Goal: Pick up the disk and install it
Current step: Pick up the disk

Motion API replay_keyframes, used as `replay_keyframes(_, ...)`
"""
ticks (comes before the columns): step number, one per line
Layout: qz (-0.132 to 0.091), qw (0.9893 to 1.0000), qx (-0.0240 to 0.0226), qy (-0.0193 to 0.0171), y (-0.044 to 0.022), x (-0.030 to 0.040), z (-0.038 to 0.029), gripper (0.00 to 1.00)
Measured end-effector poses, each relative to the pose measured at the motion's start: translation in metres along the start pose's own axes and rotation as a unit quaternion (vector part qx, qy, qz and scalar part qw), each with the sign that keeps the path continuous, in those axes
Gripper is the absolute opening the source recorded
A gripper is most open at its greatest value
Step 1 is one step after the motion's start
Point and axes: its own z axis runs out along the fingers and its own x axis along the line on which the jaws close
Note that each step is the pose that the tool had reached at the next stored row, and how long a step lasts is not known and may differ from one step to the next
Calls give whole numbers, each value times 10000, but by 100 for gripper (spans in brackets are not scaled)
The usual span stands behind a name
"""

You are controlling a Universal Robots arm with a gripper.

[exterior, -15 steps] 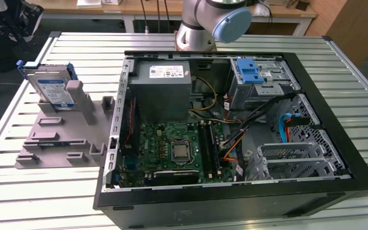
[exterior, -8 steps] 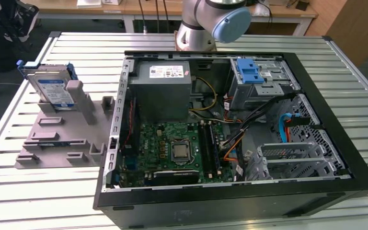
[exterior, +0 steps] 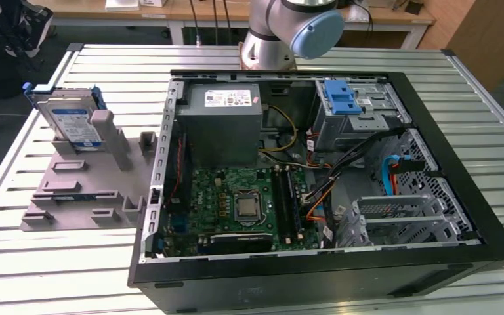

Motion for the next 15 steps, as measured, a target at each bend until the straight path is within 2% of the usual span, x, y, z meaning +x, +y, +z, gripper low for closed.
replay_keyframes(6,-6,10000,0,0,0,1,0,11)
replay_keyframes(15,-149,9999,1,7,-2,3,0,11)
